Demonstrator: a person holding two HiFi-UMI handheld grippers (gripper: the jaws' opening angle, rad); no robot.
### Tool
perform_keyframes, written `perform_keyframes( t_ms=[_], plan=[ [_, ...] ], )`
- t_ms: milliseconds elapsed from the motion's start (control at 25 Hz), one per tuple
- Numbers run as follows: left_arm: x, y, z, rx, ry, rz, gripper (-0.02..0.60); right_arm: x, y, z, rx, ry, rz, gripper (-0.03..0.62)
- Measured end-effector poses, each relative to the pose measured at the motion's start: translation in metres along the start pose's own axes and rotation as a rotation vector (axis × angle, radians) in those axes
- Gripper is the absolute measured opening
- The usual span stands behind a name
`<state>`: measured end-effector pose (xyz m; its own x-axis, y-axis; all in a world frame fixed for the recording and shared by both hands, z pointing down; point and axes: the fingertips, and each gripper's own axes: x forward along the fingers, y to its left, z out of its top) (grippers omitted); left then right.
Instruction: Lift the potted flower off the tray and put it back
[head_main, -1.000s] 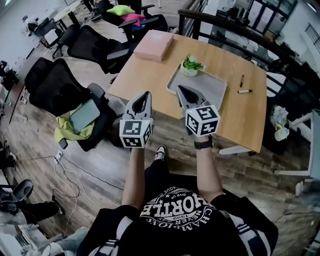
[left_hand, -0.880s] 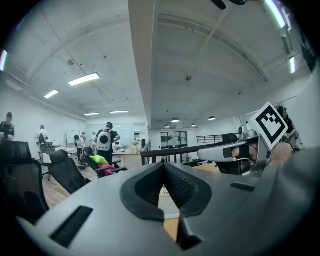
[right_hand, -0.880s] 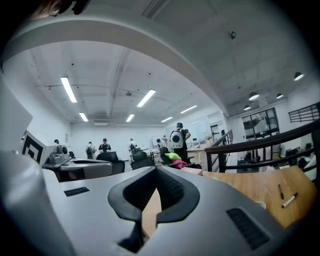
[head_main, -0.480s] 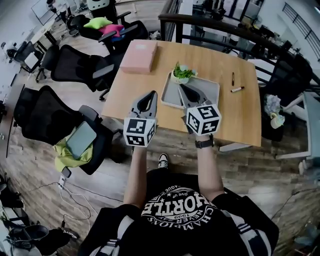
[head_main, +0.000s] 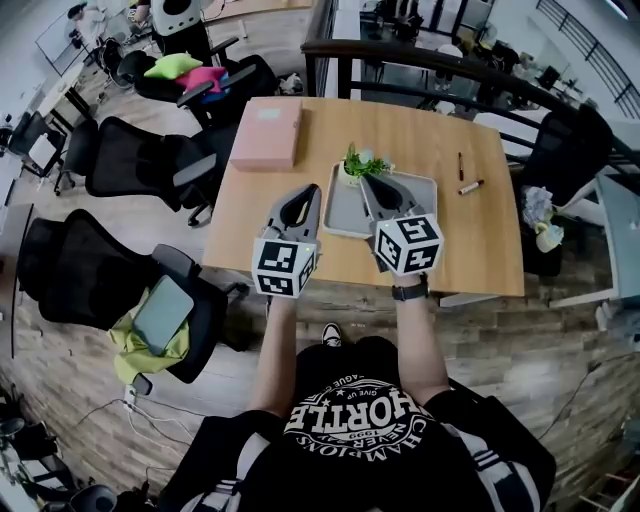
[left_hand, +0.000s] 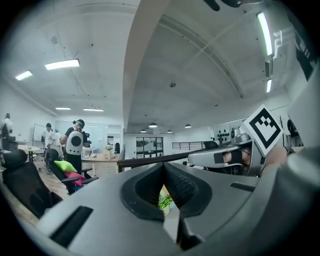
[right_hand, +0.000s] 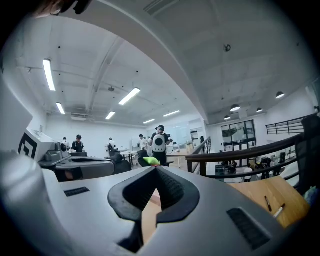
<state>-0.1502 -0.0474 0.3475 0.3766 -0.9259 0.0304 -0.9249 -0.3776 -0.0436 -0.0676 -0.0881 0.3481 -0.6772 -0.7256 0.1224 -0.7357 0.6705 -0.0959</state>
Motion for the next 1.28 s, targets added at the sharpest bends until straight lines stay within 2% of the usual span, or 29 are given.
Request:
perform_keyframes(
  t_ms=[320,440,520,680,960,1280],
  plan=[
    [0.04,0.019,-0.021,-0.054,0.006,-0.034,0.018,0.021,-0.02,-0.016,-0.019,0.039,-0.047,0.02],
    [0.057,0.022,-0.024,-0.057,0.007,-0.043,0.018,0.027,-0.03,-0.018,-0.058,0.047,-0.06,0.02],
    [0.071,0.021,-0.026,-0.05,0.005,-0.051,0.018,0.03,-0.045,-0.022,-0.096,0.052,-0.095,0.02],
    [0.106,0.02,-0.03,-0.037,0.006,-0.075,0.018,0.042,-0.079,-0.025,-0.06,0.04,-0.122,0.02],
    [0.158,0.013,-0.006,0.029,-0.008,-0.106,0.018,0.05,-0.139,0.007,-0.044,-0.014,-0.188,0.02],
    [0.183,0.014,0.005,0.04,-0.017,-0.114,0.018,0.05,-0.17,0.021,-0.025,-0.041,-0.221,0.02]
  ],
)
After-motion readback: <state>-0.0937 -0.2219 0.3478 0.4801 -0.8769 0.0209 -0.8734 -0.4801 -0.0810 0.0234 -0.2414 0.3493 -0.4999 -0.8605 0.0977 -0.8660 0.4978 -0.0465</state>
